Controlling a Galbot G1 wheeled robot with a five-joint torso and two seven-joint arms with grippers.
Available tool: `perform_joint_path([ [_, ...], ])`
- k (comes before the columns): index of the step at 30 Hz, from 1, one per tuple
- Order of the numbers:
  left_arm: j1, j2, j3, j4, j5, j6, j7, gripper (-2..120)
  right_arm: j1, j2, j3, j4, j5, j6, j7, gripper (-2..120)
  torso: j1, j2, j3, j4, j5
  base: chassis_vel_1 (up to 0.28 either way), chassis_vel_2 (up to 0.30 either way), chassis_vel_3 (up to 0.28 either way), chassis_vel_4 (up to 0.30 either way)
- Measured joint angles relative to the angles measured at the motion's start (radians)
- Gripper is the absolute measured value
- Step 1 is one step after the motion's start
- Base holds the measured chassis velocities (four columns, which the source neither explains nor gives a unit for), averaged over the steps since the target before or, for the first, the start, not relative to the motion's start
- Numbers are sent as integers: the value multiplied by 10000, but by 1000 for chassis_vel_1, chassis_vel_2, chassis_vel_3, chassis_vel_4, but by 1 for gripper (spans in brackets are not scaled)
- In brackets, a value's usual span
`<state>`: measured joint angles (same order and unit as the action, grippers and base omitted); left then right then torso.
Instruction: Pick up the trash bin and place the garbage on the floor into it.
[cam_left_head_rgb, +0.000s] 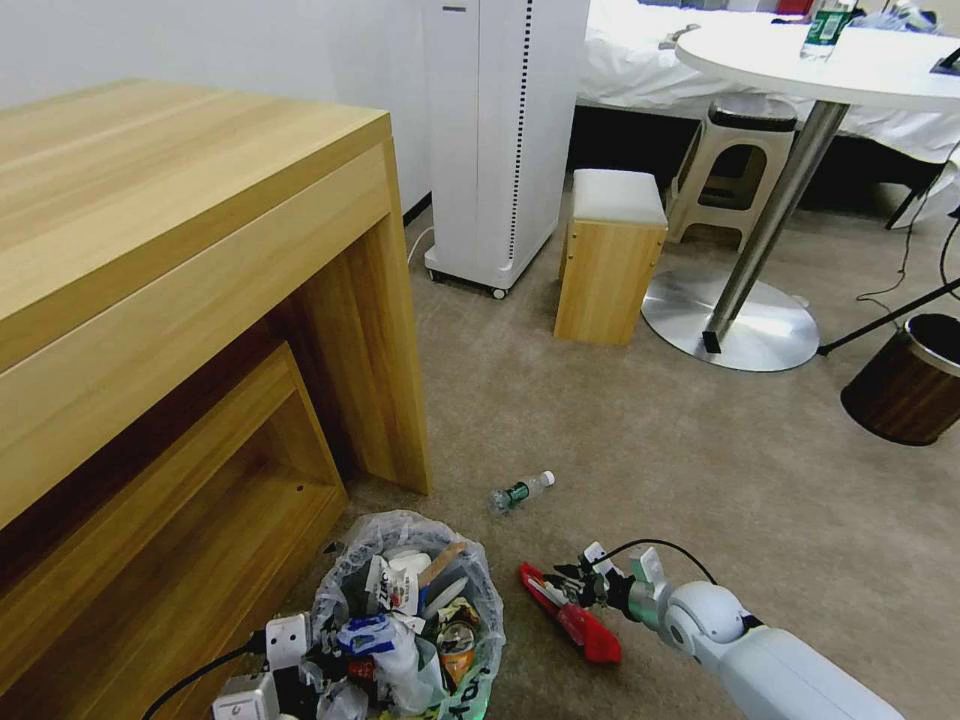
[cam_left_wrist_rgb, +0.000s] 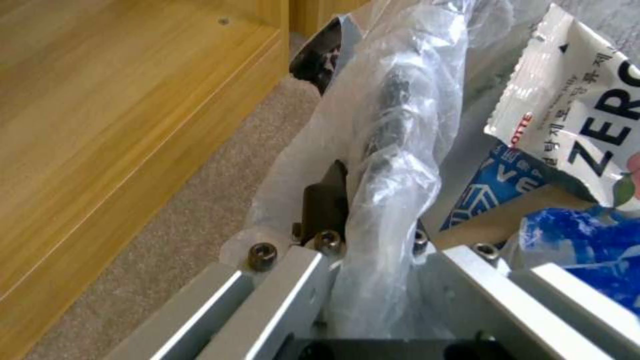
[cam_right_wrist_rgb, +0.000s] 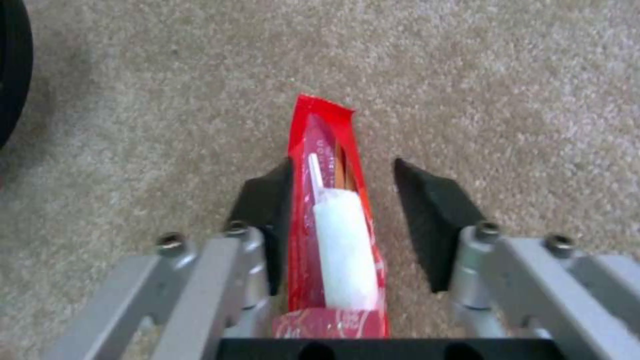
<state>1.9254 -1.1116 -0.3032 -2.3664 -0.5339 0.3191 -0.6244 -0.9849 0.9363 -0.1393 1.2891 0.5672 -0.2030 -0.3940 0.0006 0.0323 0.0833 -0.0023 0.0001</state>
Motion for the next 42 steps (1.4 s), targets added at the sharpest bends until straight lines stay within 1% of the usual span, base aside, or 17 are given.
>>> perform_joint_path([
  [1, 7, -6, 1, -5, 8, 1, 13, 0, -54, -27, 65, 60, -10, 4, -14, 52, 0, 0, 0, 0, -1, 0, 0, 0, 0],
  [2, 7, -6, 1, -5, 8, 1, 13, 0, -54, -27, 65, 60, -10, 4, -14, 52, 0, 0, 0, 0, -1, 0, 0, 0, 0],
  [5, 15, -25, 12, -7, 29, 4, 27, 0, -193, -108, 200, 212, -26, -39, 13, 67, 0, 0, 0, 0, -1, 0, 0, 0, 0],
  [6, 15, -25, 12, -7, 29, 4, 27, 0, -193, -108, 200, 212, -26, -39, 13, 67, 0, 0, 0, 0, -1, 0, 0, 0, 0],
  [8, 24, -42, 24, -7, 44, 4, 31, 0, -283, -144, 280, 258, -30, -90, 66, 77, 0, 0, 0, 0, -1, 0, 0, 0, 0],
  [9, 24, -42, 24, -7, 44, 4, 31, 0, -283, -144, 280, 258, -30, -90, 66, 77, 0, 0, 0, 0, -1, 0, 0, 0, 0],
  [10, 29, -50, 31, -6, 50, 6, 33, 0, -319, -149, 309, 267, -32, -113, 85, 80, 0, 0, 0, 0, -1, 0, 0, 0, 0],
  [12, 32, -66, 52, -1, 70, 9, 54, 0, -410, -143, 377, 266, -64, -129, 121, 93, 0, 0, 0, 0, -1, 0, 0, 0, 0],
  [13, 32, -66, 52, -1, 70, 9, 54, 0, -410, -143, 377, 266, -64, -129, 121, 93, 0, 0, 0, 0, -1, 0, 0, 0, 0],
  [14, 36, -73, 60, 3, 80, 10, 71, 0, -428, -104, 377, 221, -113, -120, 141, 97, 0, 0, 0, 0, -2, 0, 0, 0, 0],
  [19, 55, -89, 77, 10, 107, 10, 88, 0, -440, -17, 368, 127, -173, -121, 156, 100, 0, 0, -1, 0, -1, 0, 0, 0, 0],
  [25, 94, -126, 98, 33, 177, 11, 122, 0, -447, 154, 261, -74, -310, -125, 156, 100, 0, 0, 0, 0, -2, 0, 0, 0, 0],
  [28, 124, -145, 99, 44, 203, 11, 132, 0, -421, 357, 142, -380, -522, -126, 156, 100, 0, 0, 0, 0, -1, 0, 0, 0, 0],
  [36, 139, -161, 121, 67, 231, 10, 140, 0, -368, 518, 39, -663, -626, -89, 172, 100, 0, 0, 0, 0, -2, 0, 0, 0, 0],
  [40, 136, -158, 128, 70, 232, 9, 141, 0, -390, 504, 16, -602, -604, -73, 166, 100, 0, 0, 0, 0, -2, 0, 0, 0, 0],
  [42, 134, -164, 171, 82, 235, 6, 141, 0, -447, 482, -52, -314, -489, -114, 193, 97, 0, 0, 0, 1, -2, 0, 0, 0, 0],
])
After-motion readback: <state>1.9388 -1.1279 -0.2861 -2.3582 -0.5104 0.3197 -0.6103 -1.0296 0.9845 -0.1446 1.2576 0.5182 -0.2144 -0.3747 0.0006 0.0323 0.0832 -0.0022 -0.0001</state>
